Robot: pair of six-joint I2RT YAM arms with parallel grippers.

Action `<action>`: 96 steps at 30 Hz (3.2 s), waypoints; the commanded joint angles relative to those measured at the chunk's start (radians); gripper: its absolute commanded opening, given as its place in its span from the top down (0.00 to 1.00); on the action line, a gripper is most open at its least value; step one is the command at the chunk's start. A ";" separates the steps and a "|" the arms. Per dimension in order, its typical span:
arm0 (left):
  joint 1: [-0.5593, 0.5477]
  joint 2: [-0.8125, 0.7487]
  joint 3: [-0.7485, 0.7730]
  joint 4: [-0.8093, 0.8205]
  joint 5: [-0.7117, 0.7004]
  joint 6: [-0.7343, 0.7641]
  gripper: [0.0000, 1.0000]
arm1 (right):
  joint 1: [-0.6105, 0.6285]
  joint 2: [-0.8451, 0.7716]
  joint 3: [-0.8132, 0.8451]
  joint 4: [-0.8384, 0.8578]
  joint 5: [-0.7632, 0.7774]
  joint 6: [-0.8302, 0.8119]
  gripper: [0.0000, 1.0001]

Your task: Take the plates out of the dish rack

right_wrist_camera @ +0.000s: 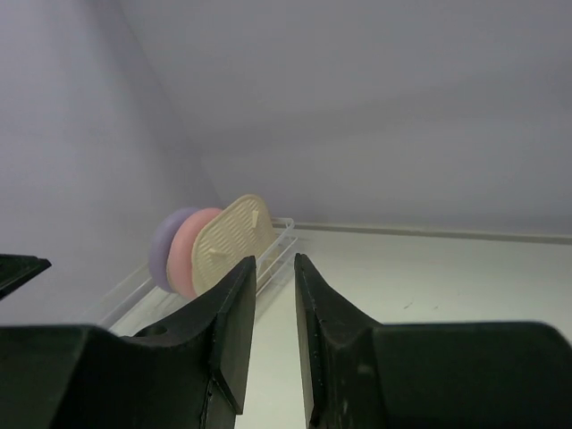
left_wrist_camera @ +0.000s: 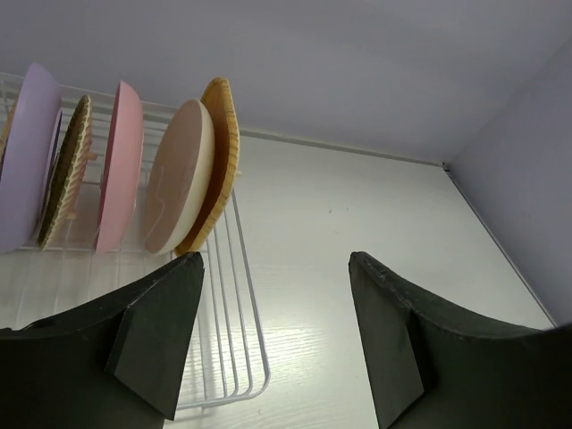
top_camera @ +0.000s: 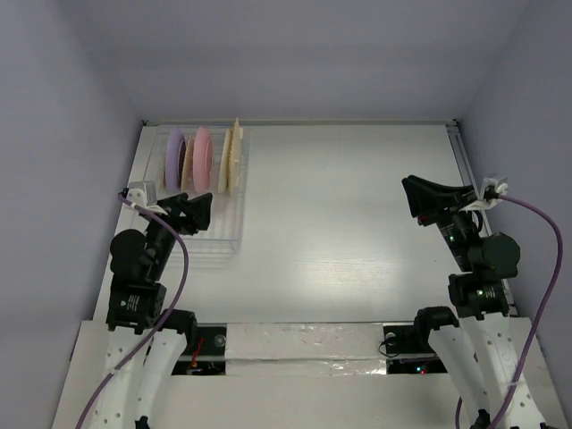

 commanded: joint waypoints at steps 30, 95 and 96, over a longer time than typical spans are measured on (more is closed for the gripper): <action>-0.134 0.541 0.364 -0.006 -0.242 0.009 1.00 | -0.004 0.070 0.026 -0.006 -0.005 -0.003 0.98; -0.280 1.136 0.883 -0.097 -0.614 0.199 1.00 | -0.004 0.148 0.032 0.004 -0.051 0.001 0.65; -0.280 1.125 0.869 -0.087 -0.616 0.197 1.00 | -0.004 0.150 0.030 0.006 -0.051 0.001 0.65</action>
